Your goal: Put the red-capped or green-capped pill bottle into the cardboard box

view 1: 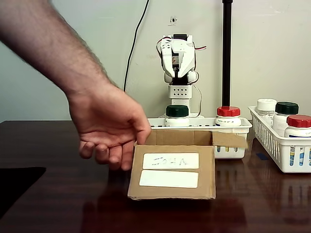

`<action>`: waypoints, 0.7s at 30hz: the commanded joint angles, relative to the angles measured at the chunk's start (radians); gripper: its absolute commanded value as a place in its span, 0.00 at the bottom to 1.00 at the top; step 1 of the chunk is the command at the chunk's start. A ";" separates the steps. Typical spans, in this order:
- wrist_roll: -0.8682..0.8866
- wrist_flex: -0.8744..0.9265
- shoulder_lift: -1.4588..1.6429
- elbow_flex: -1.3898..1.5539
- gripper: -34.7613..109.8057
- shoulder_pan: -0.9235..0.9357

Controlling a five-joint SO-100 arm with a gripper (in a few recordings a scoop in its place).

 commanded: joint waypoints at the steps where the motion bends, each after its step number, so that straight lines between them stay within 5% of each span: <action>1: 0.023 0.014 0.086 -0.051 0.25 -0.040; 12: 0.014 0.115 -0.334 -0.448 0.25 -0.098; 21: 0.247 -0.143 -0.627 -0.511 0.25 -0.043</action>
